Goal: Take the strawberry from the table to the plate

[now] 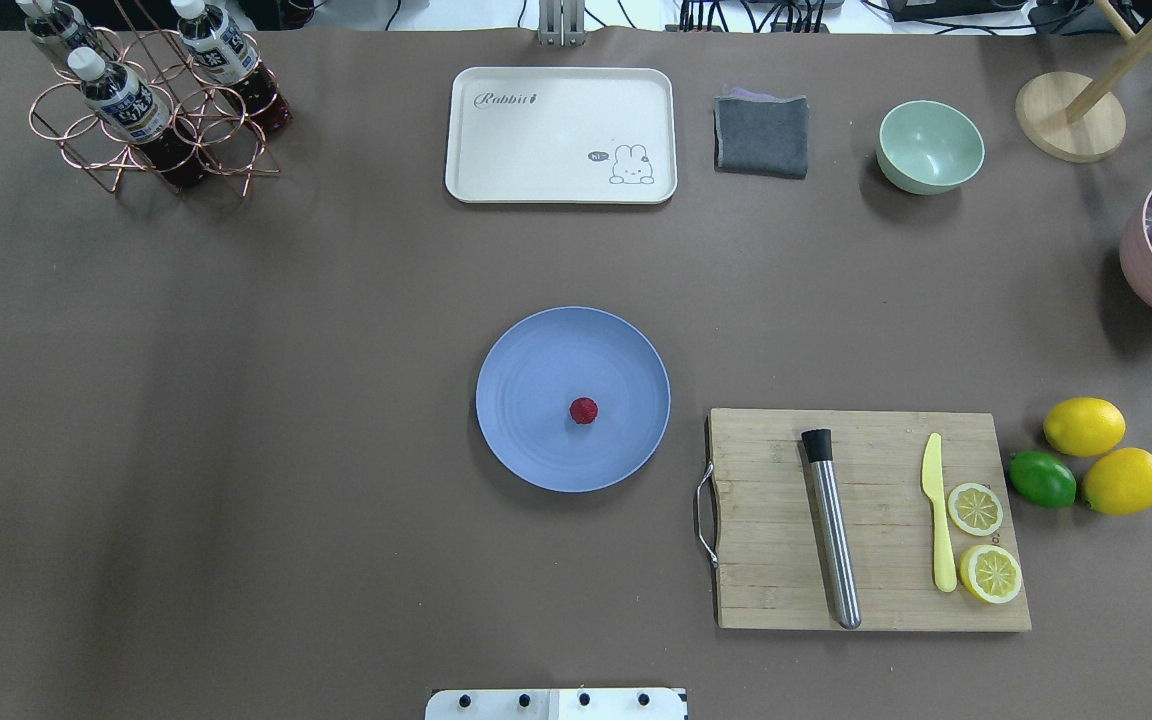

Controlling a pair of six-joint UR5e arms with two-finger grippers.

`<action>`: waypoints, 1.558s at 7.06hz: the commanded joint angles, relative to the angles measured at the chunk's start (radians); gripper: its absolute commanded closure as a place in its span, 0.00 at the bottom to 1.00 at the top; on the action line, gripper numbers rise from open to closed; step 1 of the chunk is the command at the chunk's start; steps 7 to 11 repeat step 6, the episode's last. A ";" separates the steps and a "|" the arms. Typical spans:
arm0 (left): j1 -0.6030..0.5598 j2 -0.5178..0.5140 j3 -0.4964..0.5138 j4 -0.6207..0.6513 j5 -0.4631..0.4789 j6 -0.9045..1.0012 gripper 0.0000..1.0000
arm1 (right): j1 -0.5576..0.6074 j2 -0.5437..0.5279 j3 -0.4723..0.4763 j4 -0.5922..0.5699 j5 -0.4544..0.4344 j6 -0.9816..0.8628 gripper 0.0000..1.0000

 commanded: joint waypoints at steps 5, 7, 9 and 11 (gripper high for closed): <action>0.000 -0.012 0.002 0.001 0.001 0.000 0.02 | 0.000 0.000 -0.002 0.000 0.000 0.000 0.00; 0.000 -0.012 0.002 0.001 0.001 0.000 0.02 | 0.002 0.000 -0.002 0.000 0.000 0.000 0.00; 0.000 -0.012 0.002 0.001 0.001 0.000 0.02 | 0.002 0.000 -0.002 0.000 0.000 0.000 0.00; 0.000 -0.012 0.002 0.001 0.001 0.000 0.02 | 0.002 0.000 -0.002 0.000 0.000 0.000 0.00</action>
